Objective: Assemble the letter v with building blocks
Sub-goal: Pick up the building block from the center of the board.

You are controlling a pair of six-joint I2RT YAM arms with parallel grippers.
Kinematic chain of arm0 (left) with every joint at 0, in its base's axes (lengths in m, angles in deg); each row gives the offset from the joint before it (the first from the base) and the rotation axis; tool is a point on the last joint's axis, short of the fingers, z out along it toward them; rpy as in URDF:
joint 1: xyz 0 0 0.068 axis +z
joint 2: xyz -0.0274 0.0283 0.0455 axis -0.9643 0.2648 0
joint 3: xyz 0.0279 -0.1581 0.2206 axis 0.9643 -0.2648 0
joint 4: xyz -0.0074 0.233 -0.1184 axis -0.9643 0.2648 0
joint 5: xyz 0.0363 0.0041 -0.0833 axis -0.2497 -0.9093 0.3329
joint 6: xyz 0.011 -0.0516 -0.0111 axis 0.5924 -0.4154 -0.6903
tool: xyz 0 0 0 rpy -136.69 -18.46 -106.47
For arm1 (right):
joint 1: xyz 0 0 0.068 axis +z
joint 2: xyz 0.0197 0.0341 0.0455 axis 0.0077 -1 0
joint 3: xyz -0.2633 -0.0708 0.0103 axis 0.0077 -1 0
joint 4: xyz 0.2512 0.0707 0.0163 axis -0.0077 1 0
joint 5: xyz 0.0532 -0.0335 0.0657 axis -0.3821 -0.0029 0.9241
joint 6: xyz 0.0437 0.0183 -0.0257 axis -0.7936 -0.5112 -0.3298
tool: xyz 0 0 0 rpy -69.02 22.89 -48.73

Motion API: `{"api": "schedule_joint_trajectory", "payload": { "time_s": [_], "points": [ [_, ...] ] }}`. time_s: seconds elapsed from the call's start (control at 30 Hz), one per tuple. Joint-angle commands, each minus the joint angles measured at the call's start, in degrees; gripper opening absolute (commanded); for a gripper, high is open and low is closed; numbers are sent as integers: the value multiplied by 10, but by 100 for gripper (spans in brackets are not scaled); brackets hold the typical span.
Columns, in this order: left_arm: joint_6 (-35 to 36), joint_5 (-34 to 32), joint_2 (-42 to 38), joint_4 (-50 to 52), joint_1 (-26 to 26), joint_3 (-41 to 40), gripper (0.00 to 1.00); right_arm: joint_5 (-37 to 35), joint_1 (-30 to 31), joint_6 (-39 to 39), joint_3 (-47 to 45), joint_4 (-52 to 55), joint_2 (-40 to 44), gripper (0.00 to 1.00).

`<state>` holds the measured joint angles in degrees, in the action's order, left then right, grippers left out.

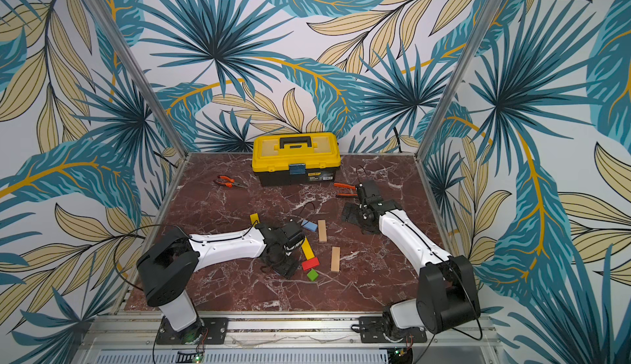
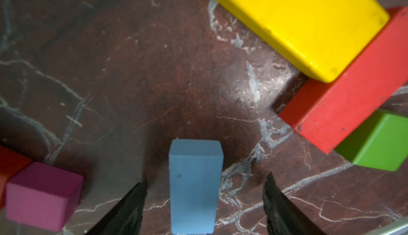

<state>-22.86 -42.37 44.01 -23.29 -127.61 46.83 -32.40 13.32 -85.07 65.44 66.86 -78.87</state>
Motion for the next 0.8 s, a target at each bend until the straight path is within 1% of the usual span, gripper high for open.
{"api": "schedule_joint_trajectory", "payload": {
  "time_s": [0.0, 0.3, 0.5, 0.73, 0.77],
  "points": [
    [-4, -10, 9, 0, -3, -3, 78, 3, -2, 8, -15, -3, -5, 100],
    [-3, -17, 16, -1, -3, -3, 55, 2, -2, 9, -16, -3, -5, 100],
    [-3, -23, 16, 0, -3, -2, 38, 3, -2, 9, -17, -4, -4, 100],
    [-1, -36, 8, 1, -2, 3, 30, 7, -2, 8, -17, -8, -8, 99],
    [0, -52, 8, 0, -3, 5, 29, 8, -2, 8, -17, -8, -9, 99]
  ]
}}
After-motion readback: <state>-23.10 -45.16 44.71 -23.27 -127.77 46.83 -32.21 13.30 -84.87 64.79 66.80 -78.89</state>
